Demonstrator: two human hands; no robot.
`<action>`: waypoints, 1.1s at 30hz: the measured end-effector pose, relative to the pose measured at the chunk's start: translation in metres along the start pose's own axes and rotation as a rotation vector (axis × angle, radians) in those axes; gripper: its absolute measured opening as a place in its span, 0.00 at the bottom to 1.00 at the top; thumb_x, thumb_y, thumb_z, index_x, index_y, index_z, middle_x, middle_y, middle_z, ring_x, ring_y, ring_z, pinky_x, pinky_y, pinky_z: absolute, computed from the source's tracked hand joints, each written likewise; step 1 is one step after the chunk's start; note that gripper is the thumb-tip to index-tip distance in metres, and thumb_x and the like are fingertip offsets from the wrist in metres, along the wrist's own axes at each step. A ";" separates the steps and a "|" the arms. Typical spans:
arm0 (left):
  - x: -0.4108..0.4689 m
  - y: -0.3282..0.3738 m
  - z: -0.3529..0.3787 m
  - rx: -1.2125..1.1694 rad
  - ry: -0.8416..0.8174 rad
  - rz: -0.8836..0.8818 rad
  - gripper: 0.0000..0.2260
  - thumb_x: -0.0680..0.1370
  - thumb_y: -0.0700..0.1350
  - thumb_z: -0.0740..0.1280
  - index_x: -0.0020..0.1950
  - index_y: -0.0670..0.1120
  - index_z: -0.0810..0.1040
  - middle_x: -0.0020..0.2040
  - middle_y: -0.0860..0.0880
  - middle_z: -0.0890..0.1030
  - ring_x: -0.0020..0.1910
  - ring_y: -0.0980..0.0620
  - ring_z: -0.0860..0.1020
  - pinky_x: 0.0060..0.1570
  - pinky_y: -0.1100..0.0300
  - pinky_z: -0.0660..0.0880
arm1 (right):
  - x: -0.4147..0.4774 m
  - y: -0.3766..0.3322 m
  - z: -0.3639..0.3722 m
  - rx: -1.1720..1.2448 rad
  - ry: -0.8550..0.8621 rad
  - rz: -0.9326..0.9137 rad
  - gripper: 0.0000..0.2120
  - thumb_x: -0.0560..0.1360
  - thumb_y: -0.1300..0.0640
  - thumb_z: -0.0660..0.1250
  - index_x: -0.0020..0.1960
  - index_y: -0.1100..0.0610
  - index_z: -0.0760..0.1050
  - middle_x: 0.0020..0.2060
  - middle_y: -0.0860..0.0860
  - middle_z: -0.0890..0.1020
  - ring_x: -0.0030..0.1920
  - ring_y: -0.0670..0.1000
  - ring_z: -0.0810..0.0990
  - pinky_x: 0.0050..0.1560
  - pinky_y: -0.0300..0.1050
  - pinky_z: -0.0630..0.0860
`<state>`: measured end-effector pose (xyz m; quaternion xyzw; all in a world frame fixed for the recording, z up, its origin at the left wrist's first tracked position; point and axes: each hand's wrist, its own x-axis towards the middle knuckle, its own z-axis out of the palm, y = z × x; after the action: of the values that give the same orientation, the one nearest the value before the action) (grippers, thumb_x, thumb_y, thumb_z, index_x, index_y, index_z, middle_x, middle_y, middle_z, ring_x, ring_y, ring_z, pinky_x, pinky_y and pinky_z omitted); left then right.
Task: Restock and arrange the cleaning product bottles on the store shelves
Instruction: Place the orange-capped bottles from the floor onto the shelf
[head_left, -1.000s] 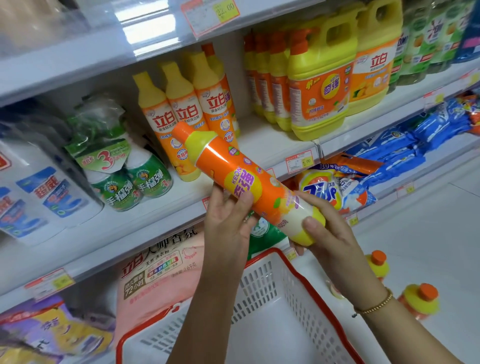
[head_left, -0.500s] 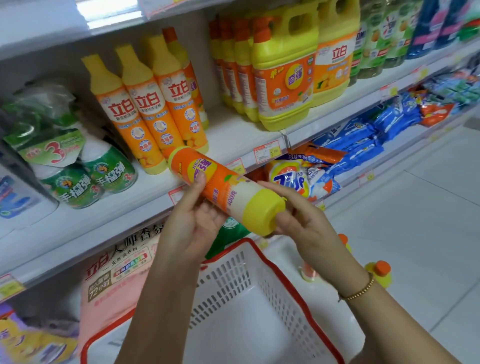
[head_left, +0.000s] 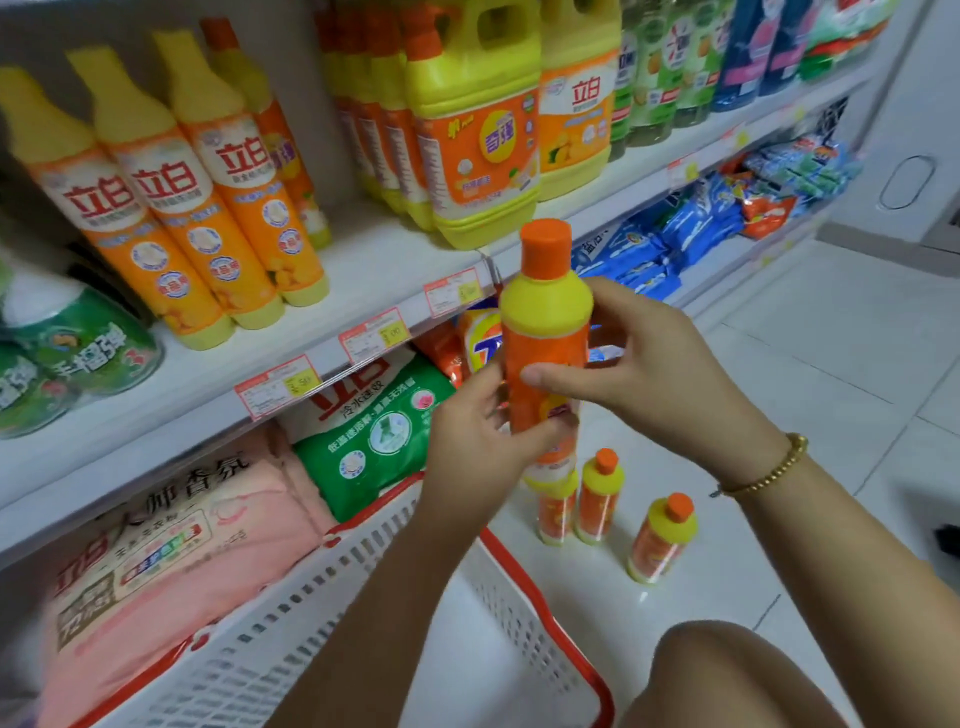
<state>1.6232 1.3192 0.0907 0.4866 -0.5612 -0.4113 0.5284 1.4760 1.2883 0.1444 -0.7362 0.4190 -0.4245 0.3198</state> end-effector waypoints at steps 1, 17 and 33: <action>0.005 -0.004 0.008 0.013 -0.024 0.014 0.22 0.66 0.38 0.75 0.54 0.60 0.79 0.52 0.55 0.84 0.53 0.55 0.82 0.55 0.54 0.78 | 0.001 0.006 -0.008 -0.039 0.024 0.007 0.24 0.63 0.49 0.79 0.56 0.49 0.77 0.46 0.43 0.83 0.46 0.42 0.80 0.49 0.42 0.78; 0.019 -0.142 0.050 0.961 -0.470 -0.225 0.31 0.80 0.45 0.63 0.78 0.42 0.53 0.79 0.46 0.54 0.77 0.52 0.53 0.70 0.67 0.49 | -0.043 0.234 -0.040 -0.153 0.259 0.516 0.23 0.63 0.65 0.78 0.55 0.59 0.75 0.43 0.51 0.79 0.44 0.51 0.76 0.37 0.21 0.66; 0.013 -0.154 0.045 0.960 -0.409 -0.201 0.31 0.80 0.47 0.64 0.78 0.48 0.53 0.78 0.52 0.56 0.76 0.54 0.57 0.69 0.65 0.56 | -0.073 0.304 -0.005 -0.104 -0.103 0.634 0.24 0.66 0.67 0.74 0.55 0.48 0.72 0.48 0.48 0.79 0.50 0.52 0.77 0.49 0.40 0.70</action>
<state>1.5965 1.2747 -0.0619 0.6347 -0.7286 -0.2434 0.0841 1.3451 1.2172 -0.1308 -0.6051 0.6317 -0.2439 0.4188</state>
